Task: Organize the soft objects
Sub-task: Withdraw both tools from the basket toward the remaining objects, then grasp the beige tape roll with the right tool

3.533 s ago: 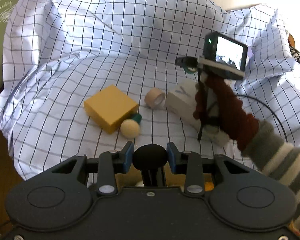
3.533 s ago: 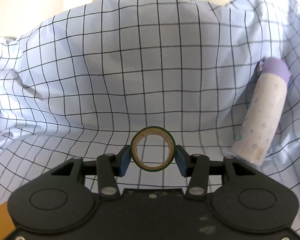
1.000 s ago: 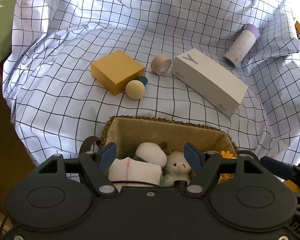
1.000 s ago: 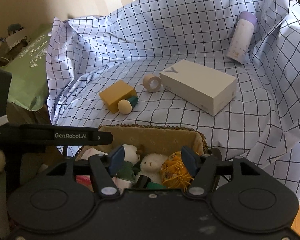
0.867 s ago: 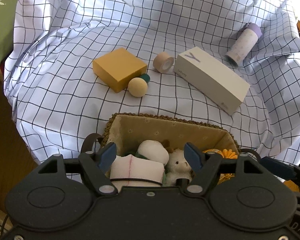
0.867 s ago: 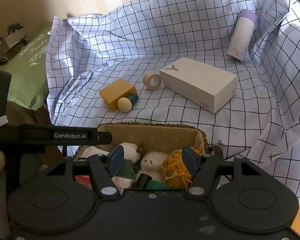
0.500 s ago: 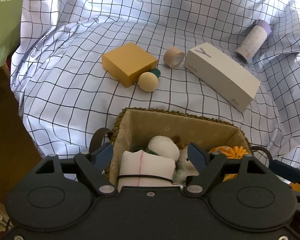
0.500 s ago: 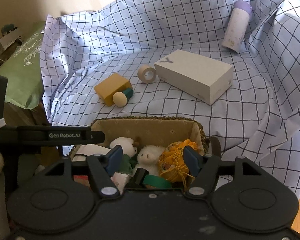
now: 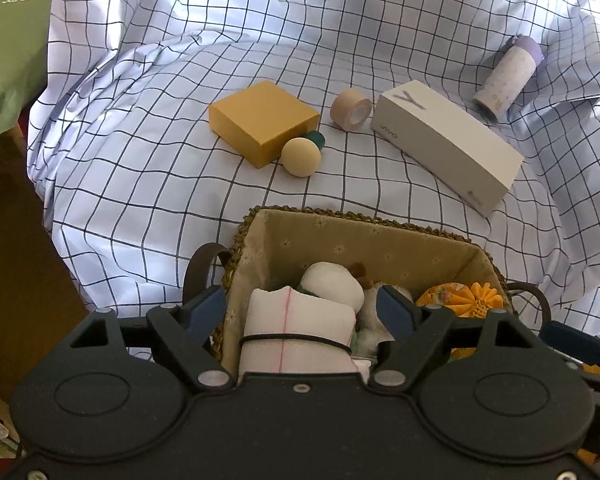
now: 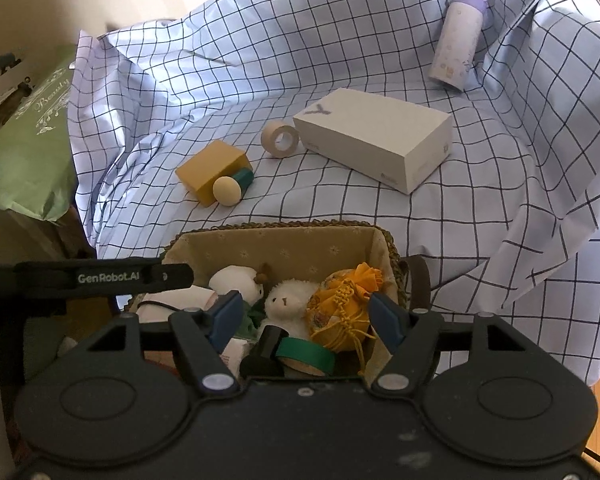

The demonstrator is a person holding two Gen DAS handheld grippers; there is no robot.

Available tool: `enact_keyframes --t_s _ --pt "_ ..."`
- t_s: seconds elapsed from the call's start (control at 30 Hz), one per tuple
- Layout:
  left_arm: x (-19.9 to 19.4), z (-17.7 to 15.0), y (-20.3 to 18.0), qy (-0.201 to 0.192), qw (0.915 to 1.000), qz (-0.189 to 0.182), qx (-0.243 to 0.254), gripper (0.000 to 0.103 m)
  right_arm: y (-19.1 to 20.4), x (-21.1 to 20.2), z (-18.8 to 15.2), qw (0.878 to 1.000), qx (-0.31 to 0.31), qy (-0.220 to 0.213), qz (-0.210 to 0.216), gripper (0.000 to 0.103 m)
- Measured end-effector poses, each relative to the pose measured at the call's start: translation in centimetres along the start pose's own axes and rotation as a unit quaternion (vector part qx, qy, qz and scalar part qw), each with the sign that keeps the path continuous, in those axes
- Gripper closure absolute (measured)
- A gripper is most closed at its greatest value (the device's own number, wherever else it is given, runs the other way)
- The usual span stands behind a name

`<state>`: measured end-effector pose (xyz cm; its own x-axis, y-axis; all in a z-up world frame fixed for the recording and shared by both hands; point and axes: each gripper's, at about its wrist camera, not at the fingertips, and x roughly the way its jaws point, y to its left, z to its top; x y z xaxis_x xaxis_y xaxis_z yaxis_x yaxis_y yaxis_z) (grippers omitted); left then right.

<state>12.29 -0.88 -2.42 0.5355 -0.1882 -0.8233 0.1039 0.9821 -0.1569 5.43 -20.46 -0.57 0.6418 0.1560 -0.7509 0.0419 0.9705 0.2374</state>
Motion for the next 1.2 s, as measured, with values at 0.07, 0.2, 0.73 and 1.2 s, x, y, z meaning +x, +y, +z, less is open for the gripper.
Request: enact_keyframes --t_s 0.07,0.2,0.73,1.2 --pt "-0.3 -0.1 -0.1 -0.003 1.0 0.0 0.002 0.024 0.0 -0.1 0.1 1.0 -0.004 -0.005 -0.005 0.033" --pt "-0.8 0.1 0.0 -0.013 0.9999 -0.001 0.005 0.024 0.0 -0.3 1.0 1.0 -0.015 -0.022 -0.015 0.031" --pt "-0.1 2.9 1.2 -0.051 0.9981 0.03 0.015 0.02 1.8 4.8 8.0 0.99 -0.11 -0.07 -0.059 0.031" --pt "2.2 4.7 2.8 -0.042 0.9985 0.035 0.004 0.02 5.8 15.5 13.5 0.962 -0.23 -0.066 -0.129 0.03"
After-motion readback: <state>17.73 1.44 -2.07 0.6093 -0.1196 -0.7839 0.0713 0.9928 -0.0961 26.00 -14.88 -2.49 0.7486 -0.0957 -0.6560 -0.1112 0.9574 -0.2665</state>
